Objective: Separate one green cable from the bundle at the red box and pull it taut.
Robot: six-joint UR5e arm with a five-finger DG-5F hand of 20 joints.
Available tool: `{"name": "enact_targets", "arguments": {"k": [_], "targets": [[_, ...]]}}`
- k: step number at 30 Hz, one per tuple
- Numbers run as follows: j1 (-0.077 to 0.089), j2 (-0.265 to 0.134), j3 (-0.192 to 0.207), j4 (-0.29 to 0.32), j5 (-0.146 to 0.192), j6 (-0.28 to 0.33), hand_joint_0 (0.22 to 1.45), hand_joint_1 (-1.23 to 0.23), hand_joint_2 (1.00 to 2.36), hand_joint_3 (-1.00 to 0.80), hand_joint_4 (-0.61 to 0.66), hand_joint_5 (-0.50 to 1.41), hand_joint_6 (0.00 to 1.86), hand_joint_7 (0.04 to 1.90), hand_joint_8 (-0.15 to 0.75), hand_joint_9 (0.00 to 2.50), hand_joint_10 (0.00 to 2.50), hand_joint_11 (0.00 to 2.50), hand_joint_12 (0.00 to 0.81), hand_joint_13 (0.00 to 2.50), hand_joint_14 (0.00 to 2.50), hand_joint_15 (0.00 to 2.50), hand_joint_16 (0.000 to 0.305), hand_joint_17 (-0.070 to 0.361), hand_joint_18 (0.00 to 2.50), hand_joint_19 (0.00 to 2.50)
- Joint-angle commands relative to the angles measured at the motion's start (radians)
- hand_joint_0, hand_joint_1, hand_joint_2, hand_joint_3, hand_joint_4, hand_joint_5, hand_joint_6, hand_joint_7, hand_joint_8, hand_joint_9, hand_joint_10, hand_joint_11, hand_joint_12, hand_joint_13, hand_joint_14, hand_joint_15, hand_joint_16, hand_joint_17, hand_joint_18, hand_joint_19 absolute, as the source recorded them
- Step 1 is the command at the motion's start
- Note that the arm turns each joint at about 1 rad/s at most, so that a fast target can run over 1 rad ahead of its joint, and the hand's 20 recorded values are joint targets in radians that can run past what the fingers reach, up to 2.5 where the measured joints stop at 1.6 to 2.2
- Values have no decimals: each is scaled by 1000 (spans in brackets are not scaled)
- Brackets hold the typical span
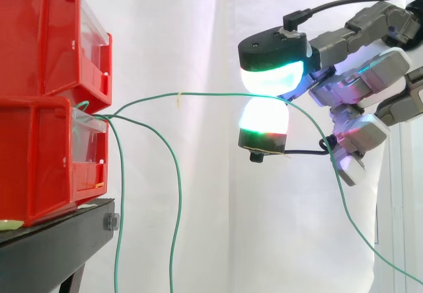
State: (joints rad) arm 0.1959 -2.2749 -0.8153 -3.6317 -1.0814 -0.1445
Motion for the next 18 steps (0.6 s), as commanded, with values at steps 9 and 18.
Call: {"name": "enact_targets", "arguments": {"k": [9,18], "targets": [[-1,0,-62,42,-65,157,706,-773,1014,-247,99,116,561,1283,183,1927,22,670,348,1474,22,685,33,74,1041,596],[-3,0,-70,70,-88,223,705,-770,1013,-249,92,116,563,1272,188,1927,20,671,351,1474,22,686,33,73,1045,594]]}}
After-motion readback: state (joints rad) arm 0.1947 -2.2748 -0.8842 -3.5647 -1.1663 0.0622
